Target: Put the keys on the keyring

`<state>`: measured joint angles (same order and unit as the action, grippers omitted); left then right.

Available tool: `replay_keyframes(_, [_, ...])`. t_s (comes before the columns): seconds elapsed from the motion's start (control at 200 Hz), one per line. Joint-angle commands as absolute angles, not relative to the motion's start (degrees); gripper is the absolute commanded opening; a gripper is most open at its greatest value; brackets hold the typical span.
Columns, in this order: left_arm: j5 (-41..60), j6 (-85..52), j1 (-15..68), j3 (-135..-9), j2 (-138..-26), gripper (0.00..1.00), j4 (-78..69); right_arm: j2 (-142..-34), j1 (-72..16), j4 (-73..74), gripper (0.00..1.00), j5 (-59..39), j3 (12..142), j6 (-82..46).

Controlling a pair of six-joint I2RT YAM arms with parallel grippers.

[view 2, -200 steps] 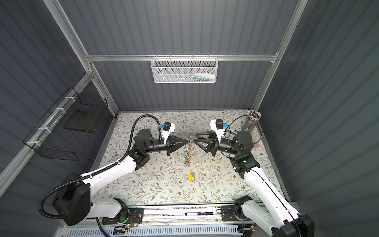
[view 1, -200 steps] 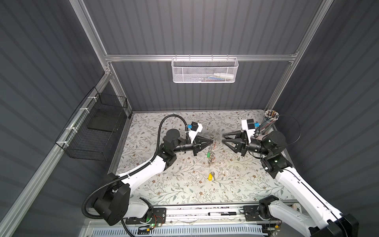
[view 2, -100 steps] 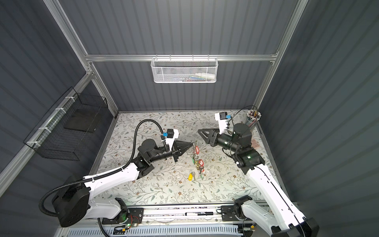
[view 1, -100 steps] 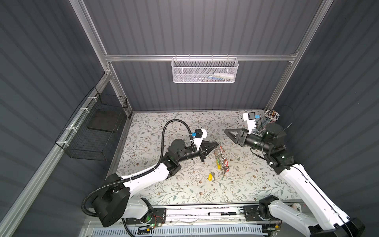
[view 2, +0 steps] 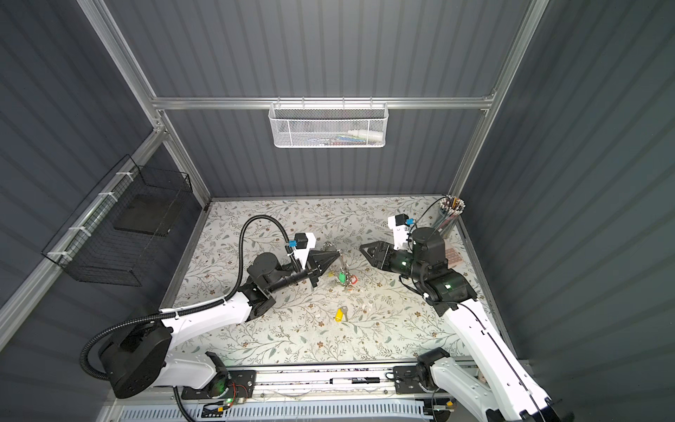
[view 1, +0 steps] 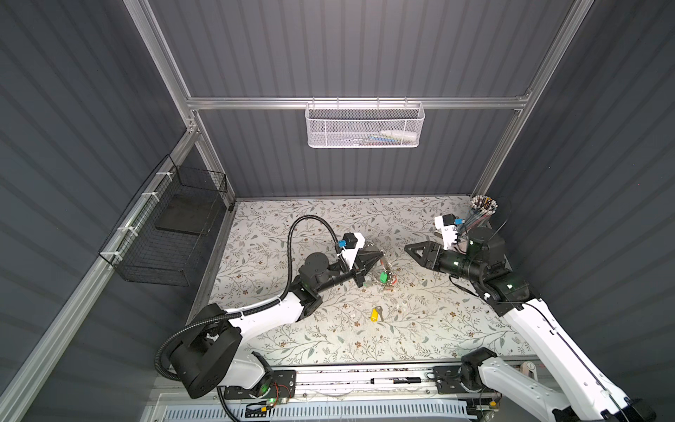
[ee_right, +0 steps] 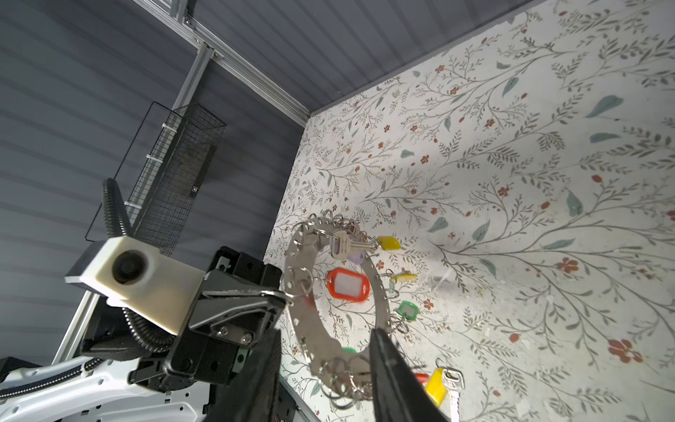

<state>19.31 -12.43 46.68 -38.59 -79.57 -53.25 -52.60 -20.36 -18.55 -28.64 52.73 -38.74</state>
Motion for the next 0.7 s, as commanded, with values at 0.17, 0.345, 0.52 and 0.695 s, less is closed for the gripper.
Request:
replay_keyframes(0.17, [12.37, -22.43, 46.55, -34.66, -81.9, 0.0, -71.79, -53.38, -20.54, -4.34, 0.41, -37.07, 48.16, -33.77])
replay_keyframes(0.345, [12.06, -33.36, 46.58, -32.35, -86.06, 0.0, -86.47, -54.57, -20.52, 7.1, 0.35, -43.02, 45.14, -34.8])
replay_keyframes(0.52, [14.85, -37.34, 46.52, -33.42, -87.72, 0.0, -87.71, -56.19, -20.55, 11.47, 0.33, -46.22, 45.09, -35.42])
replay_keyframes(0.695, [14.77, -39.04, 46.58, -34.0, -87.45, 0.0, -87.71, -57.04, -20.5, 12.08, 0.34, -46.75, 45.18, -35.33])
